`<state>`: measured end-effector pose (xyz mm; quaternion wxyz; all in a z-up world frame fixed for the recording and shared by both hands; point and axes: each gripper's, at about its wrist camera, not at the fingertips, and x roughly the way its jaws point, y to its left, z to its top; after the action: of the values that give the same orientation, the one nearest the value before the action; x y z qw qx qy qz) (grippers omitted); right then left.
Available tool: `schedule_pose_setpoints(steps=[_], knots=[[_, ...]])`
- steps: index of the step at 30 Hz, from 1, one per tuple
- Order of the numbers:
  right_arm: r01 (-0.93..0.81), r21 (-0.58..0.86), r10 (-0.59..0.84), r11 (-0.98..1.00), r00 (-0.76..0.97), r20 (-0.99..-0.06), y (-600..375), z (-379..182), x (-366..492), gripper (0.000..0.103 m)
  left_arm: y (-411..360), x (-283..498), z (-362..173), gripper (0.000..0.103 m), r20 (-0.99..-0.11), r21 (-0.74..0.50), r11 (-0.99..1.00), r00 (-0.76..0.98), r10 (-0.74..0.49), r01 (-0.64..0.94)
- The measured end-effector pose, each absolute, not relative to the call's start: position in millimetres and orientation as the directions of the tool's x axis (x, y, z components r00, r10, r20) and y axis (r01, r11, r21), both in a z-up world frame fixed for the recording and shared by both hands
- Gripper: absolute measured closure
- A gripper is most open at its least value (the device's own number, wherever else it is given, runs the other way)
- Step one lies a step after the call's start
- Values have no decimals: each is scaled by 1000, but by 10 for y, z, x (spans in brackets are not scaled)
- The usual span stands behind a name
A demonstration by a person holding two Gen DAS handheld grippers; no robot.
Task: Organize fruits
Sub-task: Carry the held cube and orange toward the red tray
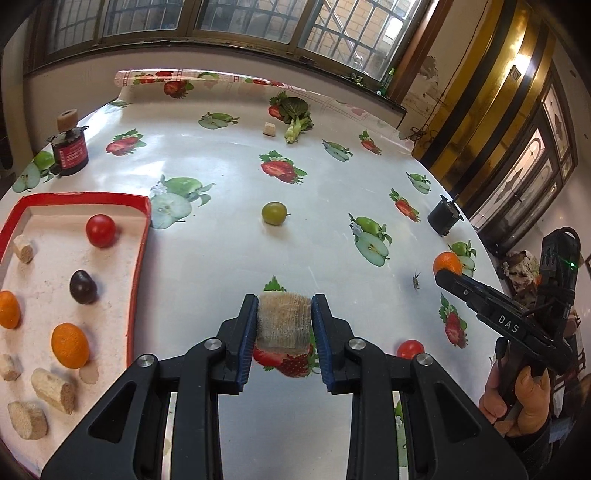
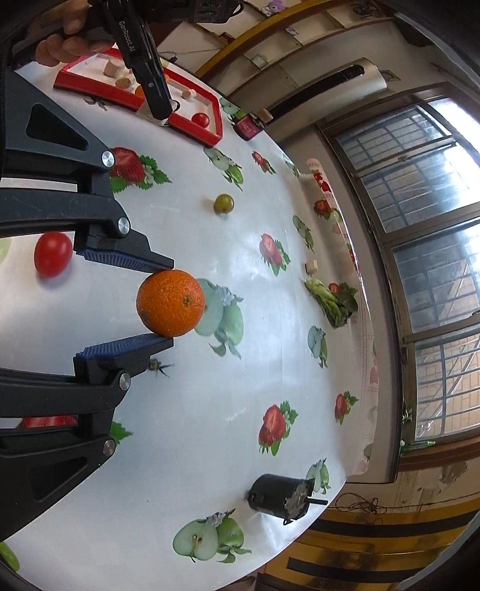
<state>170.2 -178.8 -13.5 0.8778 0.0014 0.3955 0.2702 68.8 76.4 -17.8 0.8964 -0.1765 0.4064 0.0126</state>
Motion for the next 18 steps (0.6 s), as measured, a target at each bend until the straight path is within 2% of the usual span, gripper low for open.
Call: schedule_pose_setpoints(steps=[18], knots=[[-610,235,570,757,440,-694,-1021,-131,1119,68,1222,79,-139,77,-730,-250,923,683,18,-292]])
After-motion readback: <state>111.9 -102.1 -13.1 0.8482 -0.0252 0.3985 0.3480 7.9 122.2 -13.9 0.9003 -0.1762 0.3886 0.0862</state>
